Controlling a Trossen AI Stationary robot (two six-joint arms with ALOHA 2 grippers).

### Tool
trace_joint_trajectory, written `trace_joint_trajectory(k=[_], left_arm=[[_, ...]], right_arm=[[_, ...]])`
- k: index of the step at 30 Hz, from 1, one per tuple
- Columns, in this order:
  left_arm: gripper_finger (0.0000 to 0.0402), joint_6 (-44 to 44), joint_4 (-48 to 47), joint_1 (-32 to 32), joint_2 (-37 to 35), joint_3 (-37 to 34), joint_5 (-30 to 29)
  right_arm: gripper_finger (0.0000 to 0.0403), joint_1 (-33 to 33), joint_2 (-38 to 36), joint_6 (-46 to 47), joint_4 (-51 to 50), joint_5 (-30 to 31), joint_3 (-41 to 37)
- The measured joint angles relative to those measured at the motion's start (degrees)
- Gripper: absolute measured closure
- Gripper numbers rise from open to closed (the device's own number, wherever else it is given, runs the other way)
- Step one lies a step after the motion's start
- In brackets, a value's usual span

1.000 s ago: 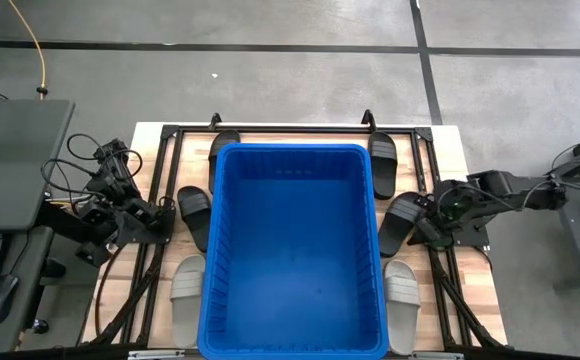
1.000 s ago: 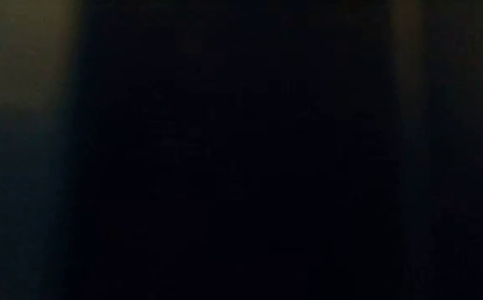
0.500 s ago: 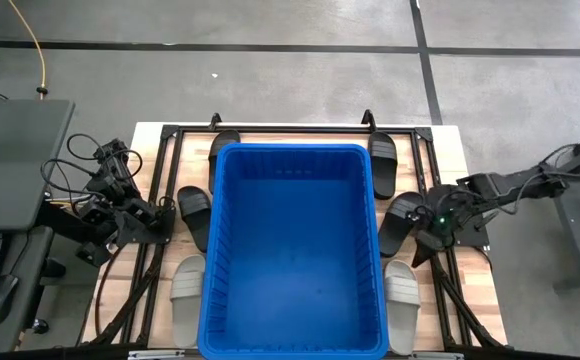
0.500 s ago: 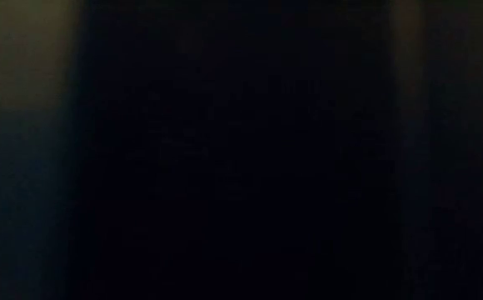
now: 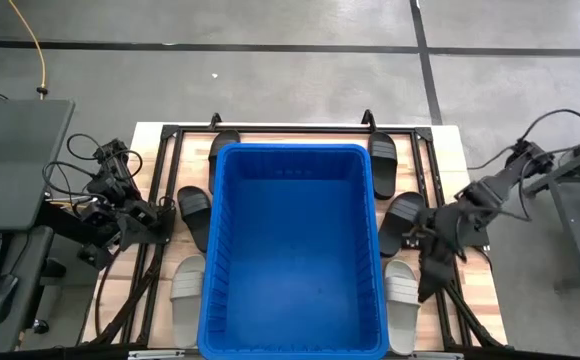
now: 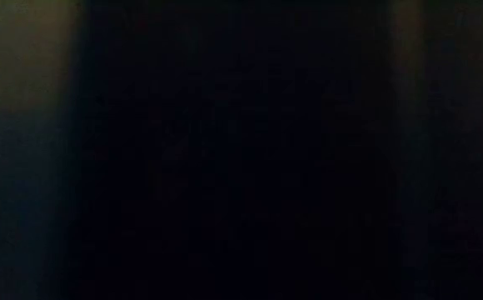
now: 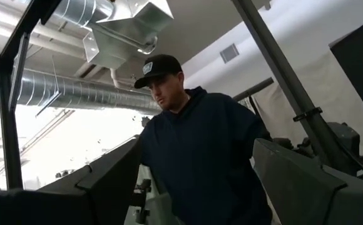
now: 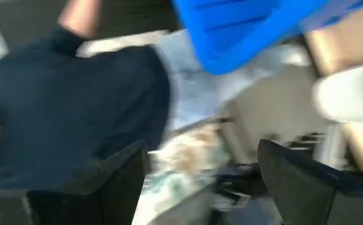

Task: Pick and place slides into bin
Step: Put the gray slider into the blue bin

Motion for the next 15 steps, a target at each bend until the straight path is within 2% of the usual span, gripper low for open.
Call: trace_joint_trajectory(k=[6, 9, 12, 15], left_arm=[[0.0103, -0.04, -0.45, -0.01, 0.00, 0.01, 0.00], [0.0103, -0.16, -0.94, 0.00, 0.00, 0.00, 0.00], [0.0103, -1.28, -0.84, 0.01, 0.00, 0.00, 0.00], [0.0103, -2.93, -0.87, -0.01, 0.00, 0.01, 0.02]], right_arm=[[0.0111, 8.67, 17.46, -11.46, -22.40, 13.46, 16.84], [0.0111, 13.77, 25.32, -14.24, -26.27, 18.87, 23.61], [0.0111, 18.78, 33.45, -15.94, -32.53, 22.80, 28.48], [0.0111, 22.53, 39.82, -15.23, -38.89, 23.57, 33.22]])
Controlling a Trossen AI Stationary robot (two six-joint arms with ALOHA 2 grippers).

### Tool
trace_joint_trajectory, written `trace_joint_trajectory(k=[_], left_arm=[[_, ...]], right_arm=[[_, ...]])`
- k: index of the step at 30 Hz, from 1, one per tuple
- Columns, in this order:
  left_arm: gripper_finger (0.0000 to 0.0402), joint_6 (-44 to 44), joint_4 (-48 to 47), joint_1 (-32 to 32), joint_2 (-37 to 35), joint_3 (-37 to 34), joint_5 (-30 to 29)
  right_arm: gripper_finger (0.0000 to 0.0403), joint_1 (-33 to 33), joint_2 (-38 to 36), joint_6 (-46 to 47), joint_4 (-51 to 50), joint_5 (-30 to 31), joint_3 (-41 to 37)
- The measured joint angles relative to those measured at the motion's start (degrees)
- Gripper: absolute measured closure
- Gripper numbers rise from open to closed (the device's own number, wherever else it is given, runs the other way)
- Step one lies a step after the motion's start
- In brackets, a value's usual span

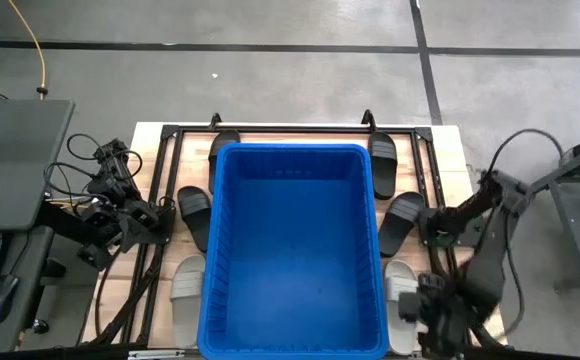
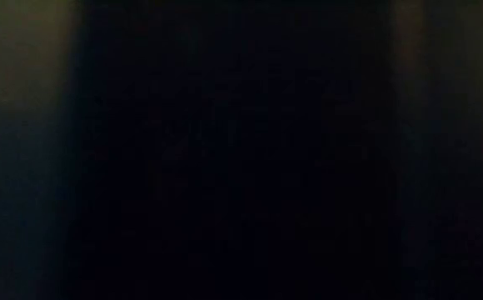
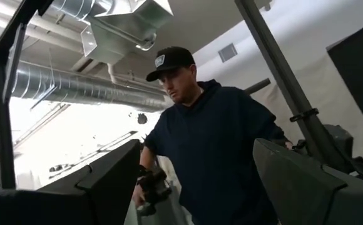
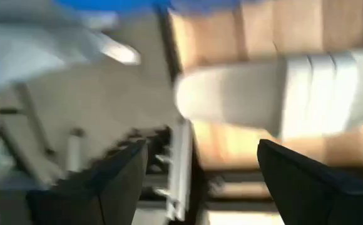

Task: Pick and place slides into bin
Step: Put the gray slider into the blue bin

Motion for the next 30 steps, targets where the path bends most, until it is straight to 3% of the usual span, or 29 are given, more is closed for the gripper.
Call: trace_joint_trajectory(k=[6, 14, 20, 30], left_arm=[[0.0103, -1.72, -0.76, 0.00, 0.00, 0.02, 0.00], [0.0103, -1.77, -1.08, 0.02, 0.00, 0.02, 0.00], [0.0103, -2.13, -1.40, 0.00, 0.00, 0.02, 0.00], [0.0103, -4.79, -1.61, 0.00, 0.00, 0.02, 0.00]], right_arm=[[0.0111, 3.54, 11.49, 1.42, -10.27, 1.43, 7.69], [0.0111, 3.81, 20.90, 1.60, -11.69, 2.81, 12.37], [0.0111, 4.38, 23.14, 6.49, -11.54, 1.02, 12.38], [0.0111, 10.11, 22.52, 14.50, -11.79, 8.40, 11.27]])
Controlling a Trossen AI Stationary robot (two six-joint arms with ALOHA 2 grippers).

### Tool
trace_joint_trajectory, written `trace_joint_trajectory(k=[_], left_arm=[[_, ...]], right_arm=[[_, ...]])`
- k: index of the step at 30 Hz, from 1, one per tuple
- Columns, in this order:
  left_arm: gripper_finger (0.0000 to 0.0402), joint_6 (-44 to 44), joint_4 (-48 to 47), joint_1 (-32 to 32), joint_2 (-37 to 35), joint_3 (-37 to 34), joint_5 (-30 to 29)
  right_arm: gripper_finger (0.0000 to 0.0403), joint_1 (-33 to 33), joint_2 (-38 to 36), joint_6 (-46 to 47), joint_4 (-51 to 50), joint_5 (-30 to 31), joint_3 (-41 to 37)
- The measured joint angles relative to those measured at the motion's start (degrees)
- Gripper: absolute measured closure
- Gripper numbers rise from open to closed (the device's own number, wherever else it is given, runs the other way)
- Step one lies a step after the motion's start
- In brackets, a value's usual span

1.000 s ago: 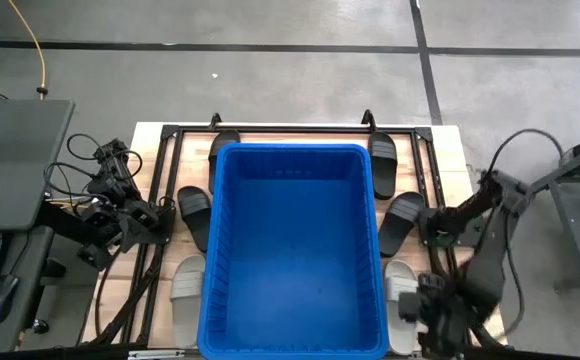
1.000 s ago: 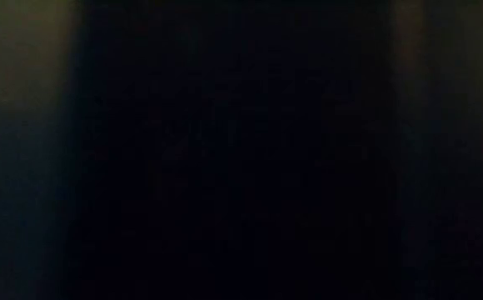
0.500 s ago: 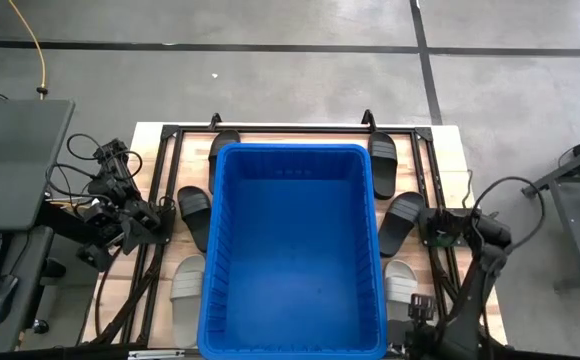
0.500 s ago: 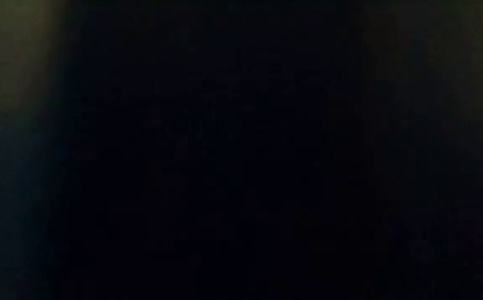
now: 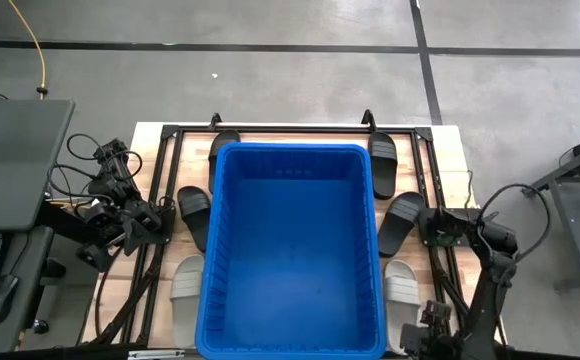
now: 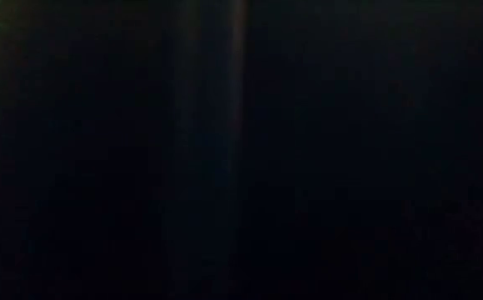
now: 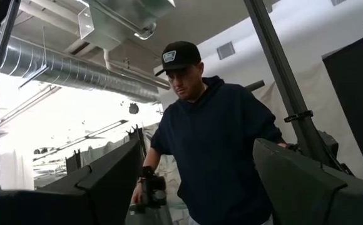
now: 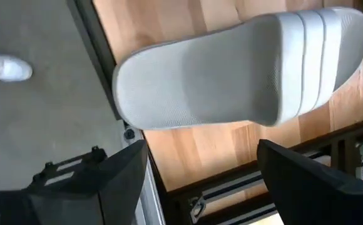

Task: Pick and place slides into bin
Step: Put the gray slider into the blue bin

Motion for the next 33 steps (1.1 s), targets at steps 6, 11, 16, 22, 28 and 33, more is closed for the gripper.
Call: trace_joint_trajectory(k=[6, 11, 16, 22, 28, 33], left_arm=[[0.0103, -0.05, -0.37, 0.00, 0.00, 0.00, 0.59], [0.0103, -0.03, -0.48, 0.00, 0.00, 0.00, 0.59], [0.0103, -0.03, -0.46, 0.00, 0.00, 0.00, 0.59], [0.0103, -0.06, 0.11, 0.00, 0.00, 0.02, 0.59], [0.0103, -0.06, 0.09, 0.00, 0.00, 0.02, 0.59], [0.0103, -0.02, 0.06, 0.00, 0.00, 0.02, 0.54]], right_arm=[[0.0111, 1.65, -0.02, 2.76, 3.43, 1.95, -4.04], [0.0111, 1.52, -0.02, 3.04, 4.15, 1.91, -8.93], [0.0111, 1.35, -0.04, 3.16, 4.90, 3.20, -13.63], [0.0111, 1.05, -0.04, 3.42, 6.31, 4.92, -17.40], [0.0111, 0.80, -0.04, 5.67, 0.77, 10.01, -17.42], [0.0111, 0.43, 0.00, 5.62, 0.23, 12.54, -17.42]])
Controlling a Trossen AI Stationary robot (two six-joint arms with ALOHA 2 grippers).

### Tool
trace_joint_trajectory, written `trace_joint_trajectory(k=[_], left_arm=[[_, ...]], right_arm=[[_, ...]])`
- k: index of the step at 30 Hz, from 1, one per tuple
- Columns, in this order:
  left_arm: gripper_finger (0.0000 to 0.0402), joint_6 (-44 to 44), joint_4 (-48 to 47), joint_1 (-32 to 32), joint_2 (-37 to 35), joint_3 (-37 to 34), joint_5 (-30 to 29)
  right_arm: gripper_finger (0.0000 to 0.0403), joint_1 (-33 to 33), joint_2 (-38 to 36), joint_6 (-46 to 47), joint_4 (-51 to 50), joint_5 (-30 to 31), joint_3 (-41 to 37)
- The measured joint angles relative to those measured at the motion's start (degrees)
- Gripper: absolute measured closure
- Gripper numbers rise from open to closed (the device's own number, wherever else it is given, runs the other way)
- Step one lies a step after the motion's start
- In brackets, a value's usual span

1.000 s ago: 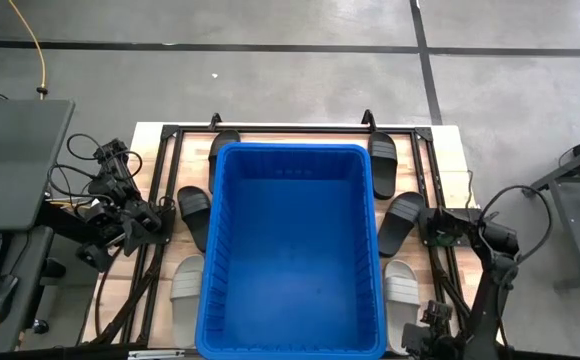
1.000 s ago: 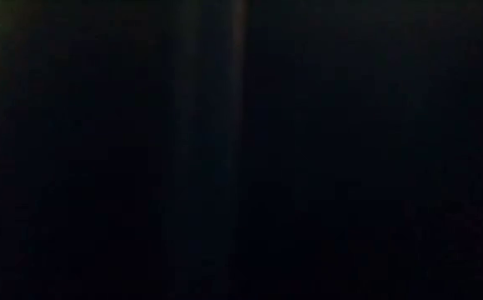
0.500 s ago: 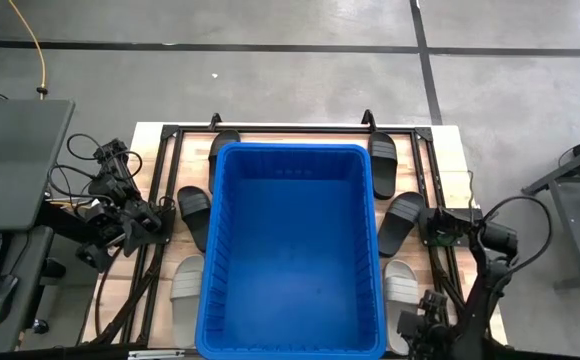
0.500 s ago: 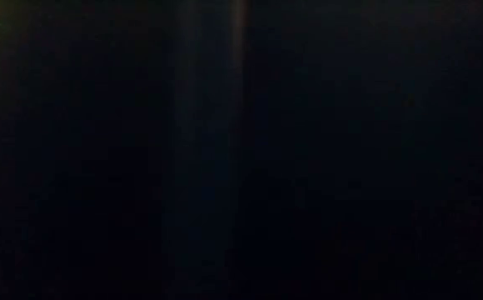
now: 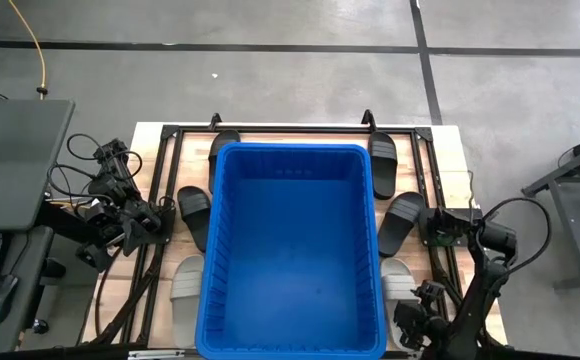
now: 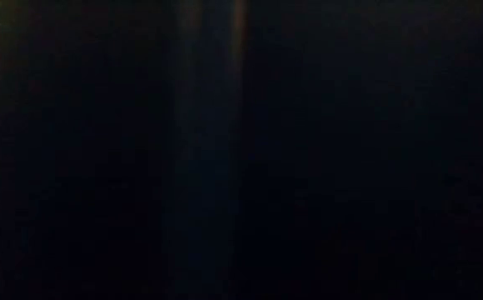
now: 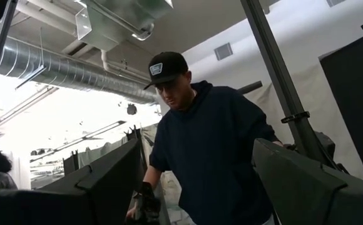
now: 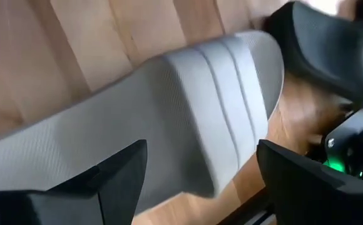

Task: Pick and place slides into bin
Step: Put the gray slider into the blue bin

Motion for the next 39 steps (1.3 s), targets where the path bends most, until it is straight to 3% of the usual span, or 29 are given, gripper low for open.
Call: trace_joint_trajectory(k=[14, 18, 23, 29, 32, 39], left_arm=[[0.0103, -0.04, 0.16, 0.00, 0.00, 0.00, -0.15], [0.0103, -0.04, 0.42, 0.00, 0.00, 0.00, -0.15], [0.0103, -0.04, 0.36, 0.00, 0.00, 0.00, -0.15], [0.0103, -0.11, 0.38, 0.00, 0.00, 0.00, -0.15], [0.0103, -0.10, 0.31, 0.00, 0.00, 0.00, -0.15], [0.0103, 0.09, -0.50, 0.00, 0.00, 0.00, -0.17]], right_arm=[[0.0112, -0.35, 7.88, -2.06, -5.62, -0.43, 0.00], [0.0127, -1.41, 8.24, -2.02, -5.85, 1.29, -0.16], [0.0204, -3.62, 8.18, -1.37, -5.74, -1.55, -2.67], [0.0379, -6.28, 6.63, -3.60, 2.21, -8.18, -7.14], [0.0389, -6.67, 6.47, -2.04, 4.34, -8.89, -7.18], [0.0401, -4.35, 6.43, -3.96, 1.40, -17.05, -2.99]])
